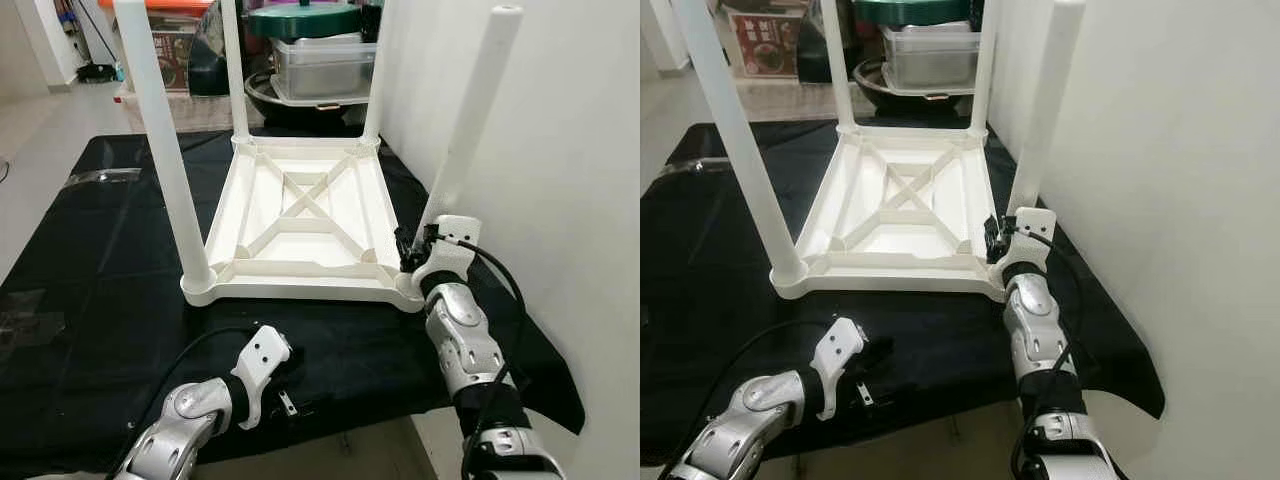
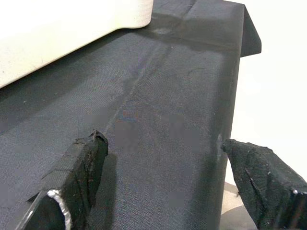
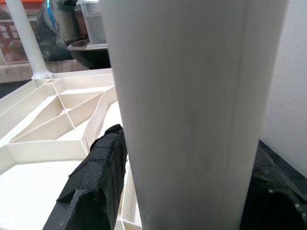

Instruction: Building children table

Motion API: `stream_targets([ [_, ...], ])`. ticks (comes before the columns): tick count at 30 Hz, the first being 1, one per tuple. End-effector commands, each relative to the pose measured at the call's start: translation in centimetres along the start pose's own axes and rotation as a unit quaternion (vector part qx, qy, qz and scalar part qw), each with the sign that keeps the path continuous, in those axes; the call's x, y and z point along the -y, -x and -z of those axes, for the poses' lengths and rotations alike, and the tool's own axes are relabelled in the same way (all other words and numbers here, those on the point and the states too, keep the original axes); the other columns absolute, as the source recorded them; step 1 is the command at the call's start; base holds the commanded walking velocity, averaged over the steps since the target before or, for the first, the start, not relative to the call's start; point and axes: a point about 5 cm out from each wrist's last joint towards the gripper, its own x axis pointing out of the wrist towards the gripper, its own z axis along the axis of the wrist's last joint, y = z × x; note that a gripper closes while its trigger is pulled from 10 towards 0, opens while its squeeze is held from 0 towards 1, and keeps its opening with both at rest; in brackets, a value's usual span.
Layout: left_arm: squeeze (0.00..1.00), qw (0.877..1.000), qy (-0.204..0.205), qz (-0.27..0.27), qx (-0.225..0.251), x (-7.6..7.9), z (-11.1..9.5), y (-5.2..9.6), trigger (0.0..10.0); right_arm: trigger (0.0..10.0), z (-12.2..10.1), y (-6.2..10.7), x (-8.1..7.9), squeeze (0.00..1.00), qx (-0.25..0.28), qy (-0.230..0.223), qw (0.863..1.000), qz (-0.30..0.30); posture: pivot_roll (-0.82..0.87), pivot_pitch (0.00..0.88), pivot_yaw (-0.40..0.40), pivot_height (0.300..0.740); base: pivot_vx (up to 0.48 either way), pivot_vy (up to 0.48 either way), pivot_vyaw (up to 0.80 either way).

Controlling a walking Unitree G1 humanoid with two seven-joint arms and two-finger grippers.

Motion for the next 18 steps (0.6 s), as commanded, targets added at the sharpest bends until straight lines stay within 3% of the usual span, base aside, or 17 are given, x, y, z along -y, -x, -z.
stream_targets([
  [1, 0.0, 1.0, 0.0, 0.0, -0.006, 0.03, 0.27, -0.05, 10.0, 10.0, 0.0, -0.27, -0.18, 0.0, 0.003, 0.003, 1.0, -0.001, 0.1, 0.0, -0.084, 0.74, 0.0, 0.0, 0.0],
  [8, 0.0, 1.0, 0.0, 0.001, -0.006, 0.1, 0.28, -0.11, 10.0, 10.0, 0.2, -0.44, -0.38, 0.0, 0.009, 0.011, 1.0, -0.002, 0.11, 0.0, -0.082, 0.74, 0.0, 0.0, 0.0],
  [9, 0.0, 1.0, 0.0, 0.001, -0.006, 0.09, 0.27, -0.11, 10.0, 8.2, 0.24, -0.5, -0.42, 0.0, 0.01, 0.009, 1.0, -0.005, 0.11, 0.0, -0.083, 0.74, 0.0, 0.0, 0.0],
  [10, 0.0, 1.0, 0.0, 0.001, -0.006, 0.09, 0.27, -0.11, 10.0, 8.2, 0.24, -0.5, -0.42, 0.0, 0.01, 0.009, 1.0, -0.005, 0.11, 0.0, -0.083, 0.74, 0.0, 0.0, 0.0],
  [11, 0.0, 1.0, 0.0, 0.0, -0.007, 0.04, 0.27, -0.1, 10.0, 0.0, 0.26, -0.56, -0.43, 0.0, 0.014, 0.007, 1.0, -0.007, 0.11, 0.0, -0.083, 0.74, 0.0, 0.0, 0.0],
  [18, 0.0, 1.0, 0.0, -0.003, -0.009, -0.03, 0.4, -0.11, 10.0, 0.0, 0.74, -0.7, 0.14, 0.0, 0.0, -0.02, 1.0, 0.024, 0.11, 0.0, -0.082, 0.74, 0.0, 0.0, 0.0],
])
